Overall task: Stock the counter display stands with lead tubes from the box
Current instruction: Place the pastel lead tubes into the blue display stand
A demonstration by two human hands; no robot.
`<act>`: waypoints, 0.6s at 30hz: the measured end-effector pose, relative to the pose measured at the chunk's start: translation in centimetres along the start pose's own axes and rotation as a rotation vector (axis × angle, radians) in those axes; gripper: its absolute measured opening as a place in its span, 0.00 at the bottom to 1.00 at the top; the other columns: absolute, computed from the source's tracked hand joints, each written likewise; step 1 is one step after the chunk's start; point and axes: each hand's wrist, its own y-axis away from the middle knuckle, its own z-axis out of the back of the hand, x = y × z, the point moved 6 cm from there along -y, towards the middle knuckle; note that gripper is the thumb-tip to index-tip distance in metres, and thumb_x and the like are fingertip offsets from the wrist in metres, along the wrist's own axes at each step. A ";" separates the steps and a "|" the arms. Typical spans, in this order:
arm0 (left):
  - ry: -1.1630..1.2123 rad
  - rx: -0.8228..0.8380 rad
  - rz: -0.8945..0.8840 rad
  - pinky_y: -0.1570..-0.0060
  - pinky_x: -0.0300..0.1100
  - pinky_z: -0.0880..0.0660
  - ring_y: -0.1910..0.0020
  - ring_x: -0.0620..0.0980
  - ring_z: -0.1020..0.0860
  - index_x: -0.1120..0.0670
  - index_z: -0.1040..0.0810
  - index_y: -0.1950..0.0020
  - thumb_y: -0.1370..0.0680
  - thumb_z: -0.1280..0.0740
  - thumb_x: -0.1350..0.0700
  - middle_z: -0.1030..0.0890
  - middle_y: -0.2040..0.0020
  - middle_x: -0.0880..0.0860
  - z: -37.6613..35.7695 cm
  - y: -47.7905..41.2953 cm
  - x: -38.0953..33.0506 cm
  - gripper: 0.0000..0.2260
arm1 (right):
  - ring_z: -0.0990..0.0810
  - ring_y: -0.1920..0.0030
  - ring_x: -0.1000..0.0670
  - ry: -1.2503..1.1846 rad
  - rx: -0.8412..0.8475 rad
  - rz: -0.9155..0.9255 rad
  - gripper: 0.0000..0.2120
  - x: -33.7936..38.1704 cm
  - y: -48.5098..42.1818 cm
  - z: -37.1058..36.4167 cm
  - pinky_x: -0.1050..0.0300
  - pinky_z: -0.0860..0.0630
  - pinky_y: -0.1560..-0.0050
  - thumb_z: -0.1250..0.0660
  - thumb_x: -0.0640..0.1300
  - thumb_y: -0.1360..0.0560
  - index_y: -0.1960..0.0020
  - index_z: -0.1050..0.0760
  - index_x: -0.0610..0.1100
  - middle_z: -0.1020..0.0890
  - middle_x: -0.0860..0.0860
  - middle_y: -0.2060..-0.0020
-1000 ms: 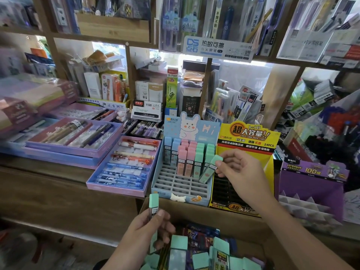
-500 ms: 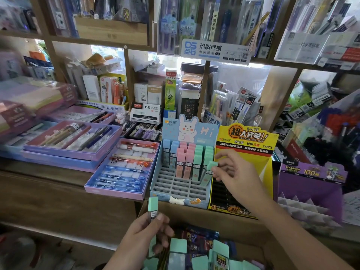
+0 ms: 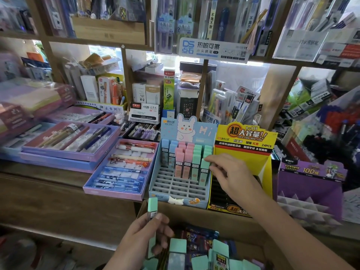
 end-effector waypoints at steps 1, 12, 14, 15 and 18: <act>0.011 0.009 0.009 0.72 0.43 0.31 0.69 0.56 0.22 0.67 0.22 0.45 0.24 0.33 0.53 0.18 0.59 0.65 0.0 0.0 0.0 0.17 | 0.22 0.50 0.56 -0.003 0.000 -0.010 0.14 -0.1 0.1 0.0 0.57 0.21 0.47 0.33 0.37 0.18 0.35 0.19 0.45 0.18 0.54 0.48; 0.143 -0.052 0.072 0.81 0.37 0.34 0.78 0.57 0.25 0.65 0.28 0.45 0.14 0.47 0.52 0.20 0.65 0.69 0.4 -1.2 0.6 0.16 | 0.16 0.56 0.53 -0.389 -0.089 -0.265 0.15 -0.2 5.6 1.0 0.52 0.17 0.55 0.30 0.37 0.21 0.43 0.21 0.57 0.17 0.57 0.57; 0.156 -0.054 0.039 0.79 0.38 0.34 0.77 0.57 0.25 0.63 0.29 0.45 0.14 0.46 0.51 0.20 0.64 0.70 0.5 -1.0 0.3 0.16 | 0.15 0.57 0.54 -0.385 -0.031 -0.314 0.15 -0.3 7.8 0.7 0.52 0.16 0.55 0.29 0.38 0.21 0.46 0.20 0.60 0.16 0.58 0.57; 0.157 -0.057 0.024 0.78 0.39 0.34 0.76 0.58 0.24 0.63 0.29 0.44 0.15 0.44 0.49 0.20 0.63 0.70 0.5 -0.9 0.2 0.16 | 0.15 0.58 0.54 -0.388 0.018 -0.345 0.15 -0.5 8.9 0.4 0.52 0.16 0.55 0.28 0.39 0.22 0.48 0.19 0.61 0.15 0.57 0.57; 0.134 -0.076 -0.065 0.74 0.44 0.30 0.69 0.61 0.22 0.62 0.22 0.45 0.21 0.37 0.47 0.19 0.57 0.70 0.7 -0.2 -0.5 0.18 | 0.14 0.58 0.53 -0.436 0.226 -0.470 0.17 -1.1 11.9 -0.7 0.54 0.16 0.54 0.28 0.40 0.22 0.50 0.19 0.64 0.14 0.53 0.56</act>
